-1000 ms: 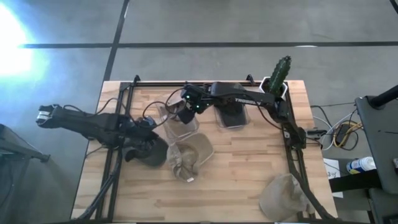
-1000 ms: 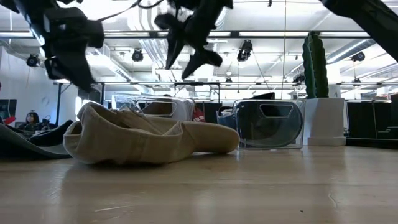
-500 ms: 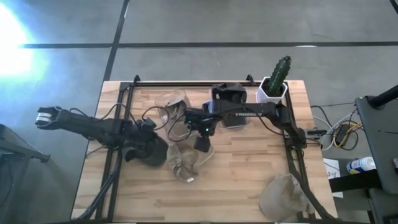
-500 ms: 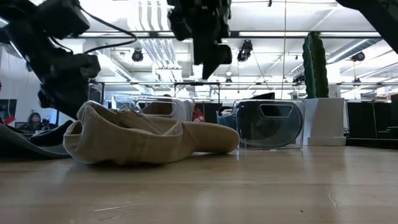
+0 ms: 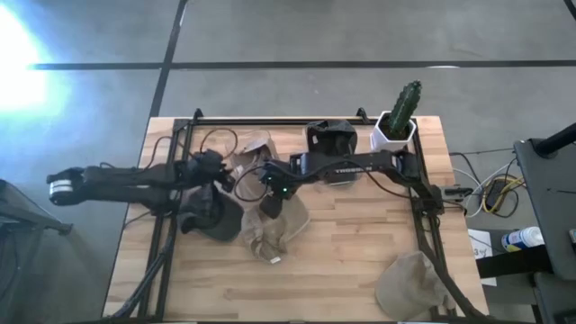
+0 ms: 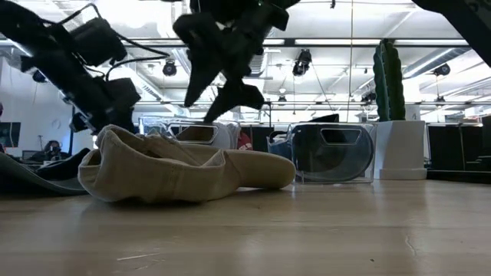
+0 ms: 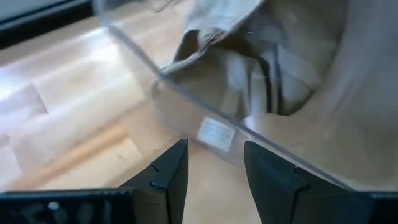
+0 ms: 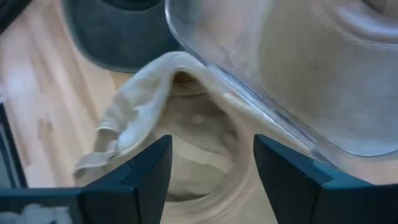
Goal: Pick & Place hat
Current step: Adjust the left transparent bin, then put the left brown cap into the left transparent bin
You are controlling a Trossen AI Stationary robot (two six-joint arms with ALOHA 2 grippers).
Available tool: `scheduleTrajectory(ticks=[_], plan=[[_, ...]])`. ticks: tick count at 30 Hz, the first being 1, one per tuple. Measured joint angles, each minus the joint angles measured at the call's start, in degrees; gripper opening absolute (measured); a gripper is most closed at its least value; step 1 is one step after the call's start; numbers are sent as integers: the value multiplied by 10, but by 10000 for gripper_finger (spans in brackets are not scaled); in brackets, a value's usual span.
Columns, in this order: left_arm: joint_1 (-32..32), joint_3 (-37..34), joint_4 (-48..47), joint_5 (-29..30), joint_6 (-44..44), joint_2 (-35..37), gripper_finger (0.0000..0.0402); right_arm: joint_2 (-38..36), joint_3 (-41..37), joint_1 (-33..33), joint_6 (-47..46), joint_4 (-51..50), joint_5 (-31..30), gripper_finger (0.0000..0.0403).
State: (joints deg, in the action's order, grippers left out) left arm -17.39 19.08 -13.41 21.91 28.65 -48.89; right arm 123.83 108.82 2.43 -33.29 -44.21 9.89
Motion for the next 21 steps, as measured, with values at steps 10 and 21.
scheduleTrajectory(ticks=[10, 21], plan=[[-129, -5, 79, -36, -85, -46, 149, 0, -25, 20, -20, 46, -65, 219], [-173, -3, 258, -77, -136, -146, 149, 0, -12, 46, -29, 125, 1, 219]])
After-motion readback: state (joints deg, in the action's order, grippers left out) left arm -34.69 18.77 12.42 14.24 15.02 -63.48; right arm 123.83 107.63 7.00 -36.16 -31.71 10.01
